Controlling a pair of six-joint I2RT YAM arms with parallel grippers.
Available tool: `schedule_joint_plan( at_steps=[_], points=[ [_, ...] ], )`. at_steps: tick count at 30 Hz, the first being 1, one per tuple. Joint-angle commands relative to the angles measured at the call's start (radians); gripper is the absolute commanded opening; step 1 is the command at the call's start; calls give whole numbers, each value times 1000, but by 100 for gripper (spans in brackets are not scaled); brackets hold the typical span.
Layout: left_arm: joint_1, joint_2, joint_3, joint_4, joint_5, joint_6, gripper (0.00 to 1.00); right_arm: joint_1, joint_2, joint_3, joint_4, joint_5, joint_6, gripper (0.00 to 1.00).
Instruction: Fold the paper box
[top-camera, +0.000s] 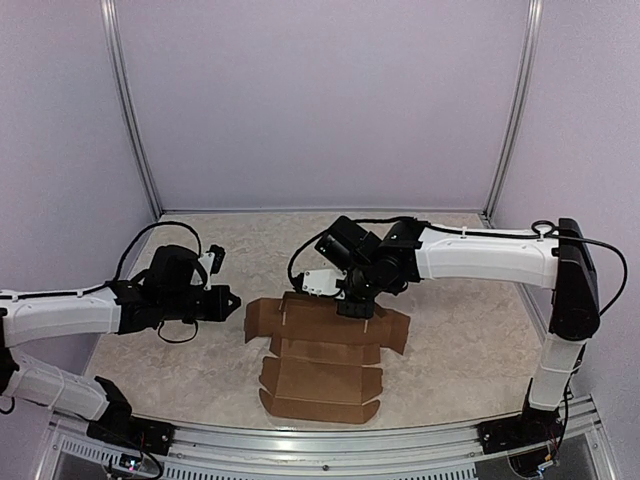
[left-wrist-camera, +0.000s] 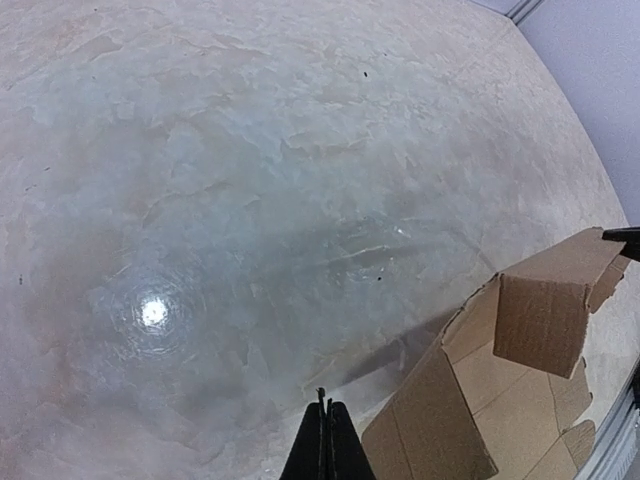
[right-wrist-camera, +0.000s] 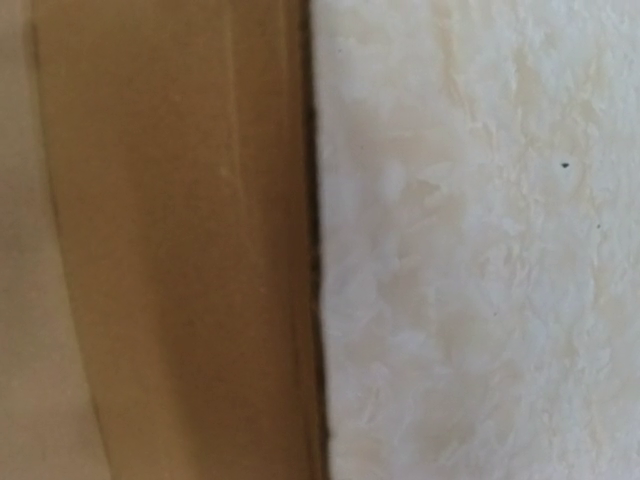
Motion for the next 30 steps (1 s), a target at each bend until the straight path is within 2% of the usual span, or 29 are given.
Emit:
schedule_joint_plan(
  at_steps=[1,6,16,30],
  points=[
    [-1,67,-6,162,127,-12,0,15,-23,-28,22,1,21,0],
    [-39,128,3,211,200,17,0,17,-24,-43,34,15,36,0],
    [-83,179,-6,234,191,32,0,35,-39,-74,75,61,50,0],
    [-117,163,-50,260,188,12,0,145,-56,-174,247,345,28,0]
  ],
)
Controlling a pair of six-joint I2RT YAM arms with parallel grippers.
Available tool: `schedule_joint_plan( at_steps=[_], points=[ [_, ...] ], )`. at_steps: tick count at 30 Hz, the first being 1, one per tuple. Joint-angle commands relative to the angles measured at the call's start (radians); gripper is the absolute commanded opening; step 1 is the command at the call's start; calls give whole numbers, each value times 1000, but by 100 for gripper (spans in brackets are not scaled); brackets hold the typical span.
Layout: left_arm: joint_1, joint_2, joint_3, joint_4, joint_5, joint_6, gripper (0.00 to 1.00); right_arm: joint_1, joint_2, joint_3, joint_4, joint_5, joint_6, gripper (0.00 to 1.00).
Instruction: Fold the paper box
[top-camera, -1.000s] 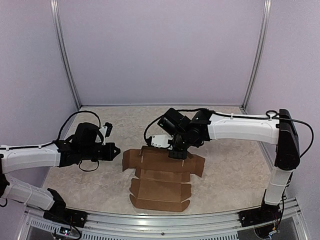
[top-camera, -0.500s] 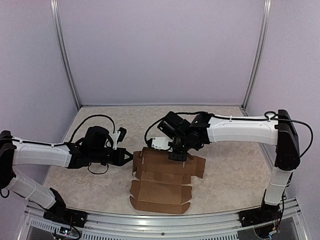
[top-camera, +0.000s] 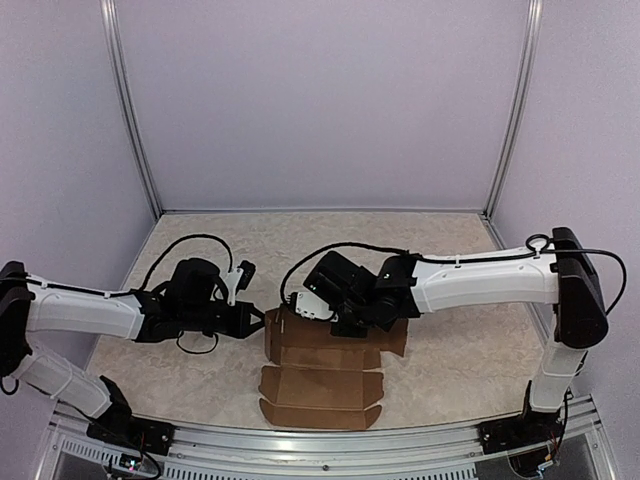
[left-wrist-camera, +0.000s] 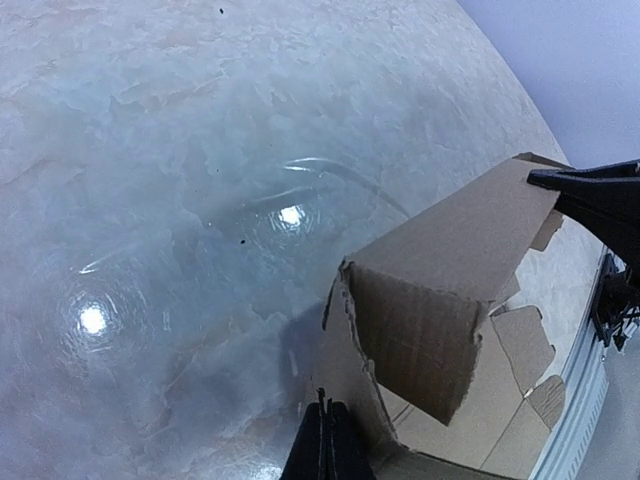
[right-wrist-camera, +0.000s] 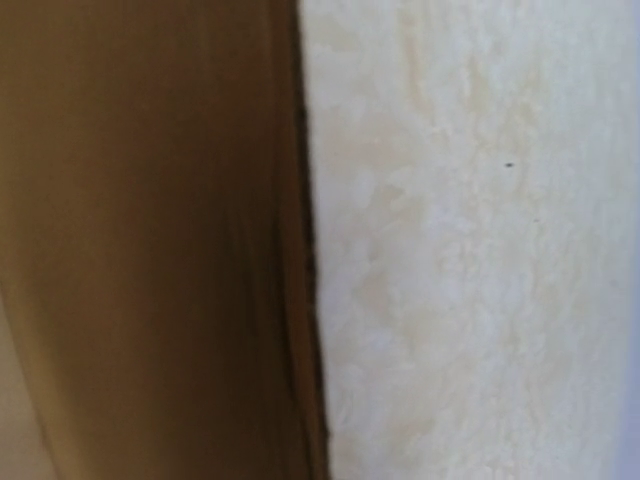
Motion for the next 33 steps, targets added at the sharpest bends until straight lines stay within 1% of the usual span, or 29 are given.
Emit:
schedule_joint_plan(
  at_steps=[1,7,17,20,25,33],
  points=[
    [-17,-12,-27,35,8,-3,0,35,-32,-36,92,140,-3,0],
    [-24,-25,-48,58,8,-10,0,81,-15,-82,200,270,-35,0],
    [-24,-24,-62,72,-15,0,0,126,-5,-162,386,412,-111,0],
    [-24,-22,-67,65,-41,9,0,141,-9,-200,467,444,-141,0],
    [-24,-23,-68,57,-59,16,0,161,8,-243,550,489,-171,0],
    [-24,-29,-65,55,-61,20,0,173,37,-272,611,524,-196,0]
  ],
)
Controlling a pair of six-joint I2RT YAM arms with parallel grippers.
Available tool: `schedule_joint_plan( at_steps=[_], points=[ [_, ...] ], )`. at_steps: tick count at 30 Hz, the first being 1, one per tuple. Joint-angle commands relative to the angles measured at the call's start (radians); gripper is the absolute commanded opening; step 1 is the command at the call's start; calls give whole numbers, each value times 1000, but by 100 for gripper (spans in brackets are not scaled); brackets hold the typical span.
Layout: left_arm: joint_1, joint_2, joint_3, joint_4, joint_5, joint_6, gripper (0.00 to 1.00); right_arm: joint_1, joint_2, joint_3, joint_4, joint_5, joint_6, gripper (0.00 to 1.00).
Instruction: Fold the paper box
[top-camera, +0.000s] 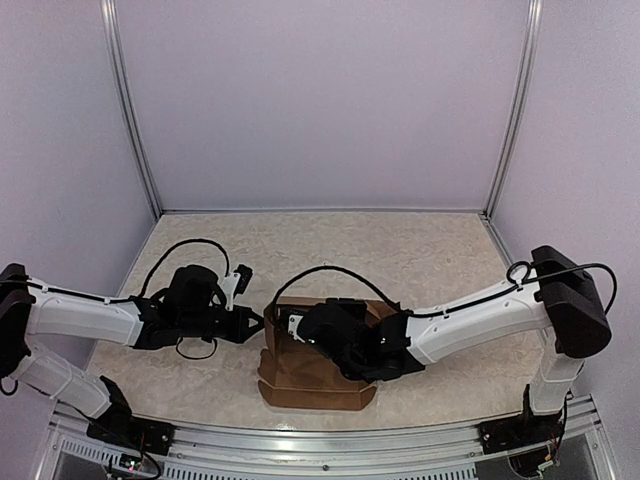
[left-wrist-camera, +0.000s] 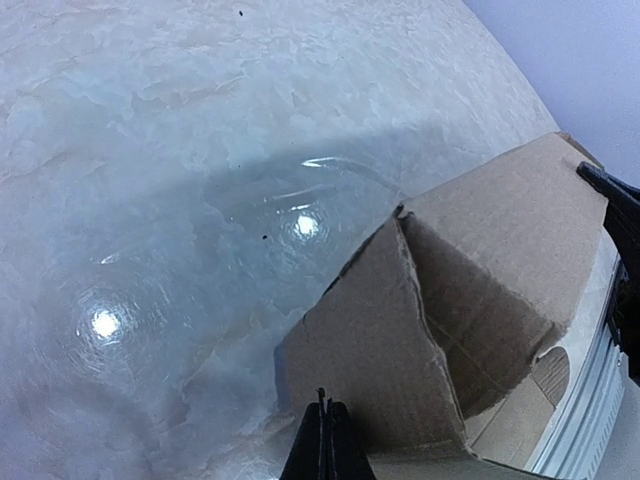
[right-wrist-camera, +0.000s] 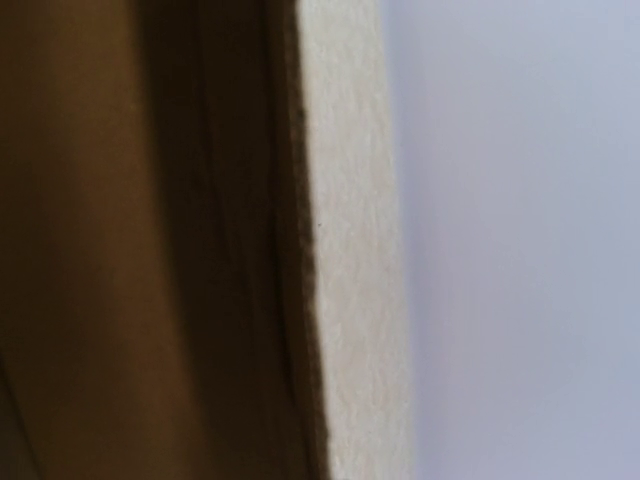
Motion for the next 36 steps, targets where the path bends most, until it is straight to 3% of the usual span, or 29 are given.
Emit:
schedule_joint_plan(
  at_steps=[1,17,27,30,36],
  points=[
    [-7,-17,-11,1,-3,19,0,15,30,-22,79,49,-24,0],
    [-31,-25,-58,3,-50,10,0,34,109,-72,273,134,-159,0],
    [-87,-38,-59,5,-129,12,3,40,142,-66,277,150,-152,0],
    [-95,-30,-60,8,-148,17,11,40,136,-62,254,148,-132,0],
    [-108,7,-46,55,-156,18,36,41,128,-53,214,146,-99,0]
  ],
)
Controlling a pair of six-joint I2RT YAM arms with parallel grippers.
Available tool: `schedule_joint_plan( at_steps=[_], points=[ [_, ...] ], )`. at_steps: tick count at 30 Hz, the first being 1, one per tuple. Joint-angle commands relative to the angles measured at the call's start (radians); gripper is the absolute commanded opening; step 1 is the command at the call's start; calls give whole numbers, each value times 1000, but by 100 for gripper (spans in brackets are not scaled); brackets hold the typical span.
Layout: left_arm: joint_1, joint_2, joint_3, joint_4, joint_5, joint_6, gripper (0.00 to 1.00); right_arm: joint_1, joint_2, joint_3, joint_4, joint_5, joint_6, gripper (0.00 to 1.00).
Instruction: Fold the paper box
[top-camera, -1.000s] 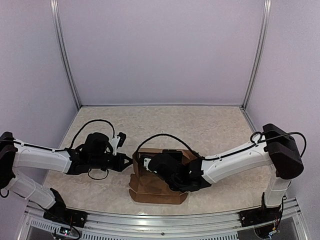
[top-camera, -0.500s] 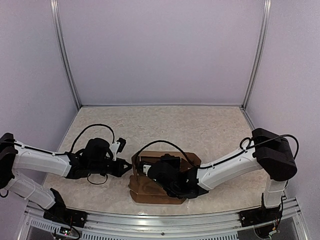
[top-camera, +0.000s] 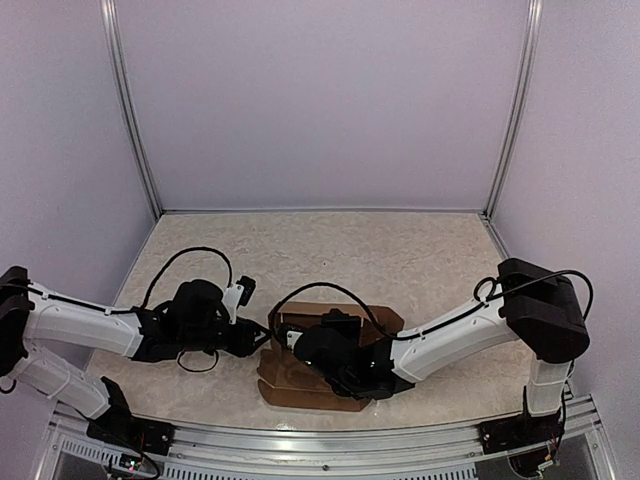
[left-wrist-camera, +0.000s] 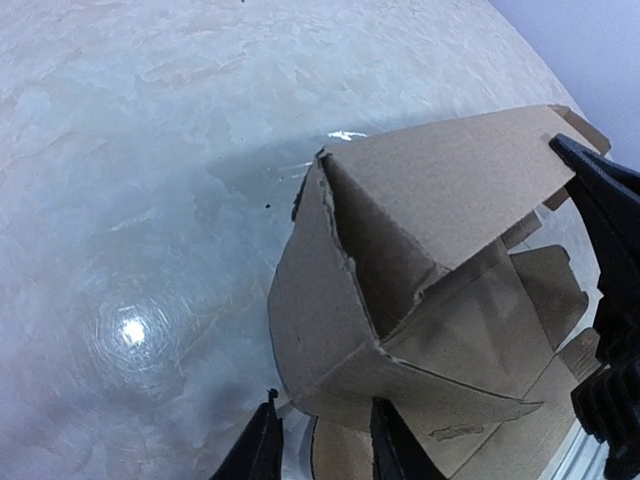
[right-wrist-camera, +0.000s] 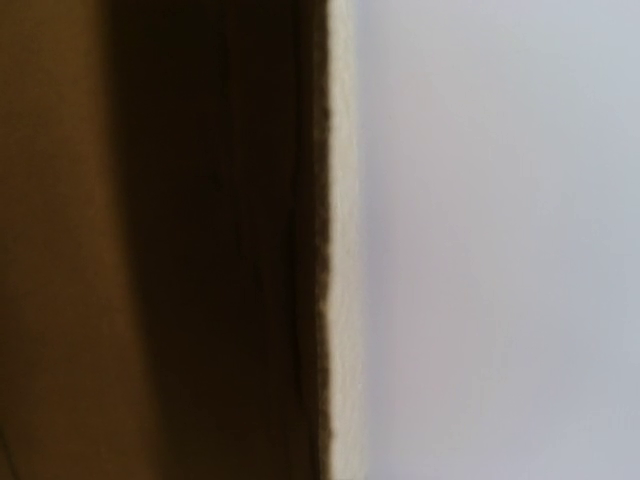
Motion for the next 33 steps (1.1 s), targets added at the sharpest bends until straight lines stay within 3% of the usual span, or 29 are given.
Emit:
schedule_joint_plan(
  at_steps=[1,9,18,29,33],
  points=[
    [-18,31,7,38,-23,11,40,12,5,9,-43,2,42,0],
    [-29,70,14,70,-86,31,61,16,-16,10,-84,-8,90,0],
    [-49,130,44,125,-106,45,69,18,-22,8,-112,-18,123,0],
    [-84,203,87,171,-179,32,72,21,-13,17,-135,-30,152,0],
    [-86,220,100,186,-198,28,67,21,-24,17,-148,-46,178,0]
  ],
)
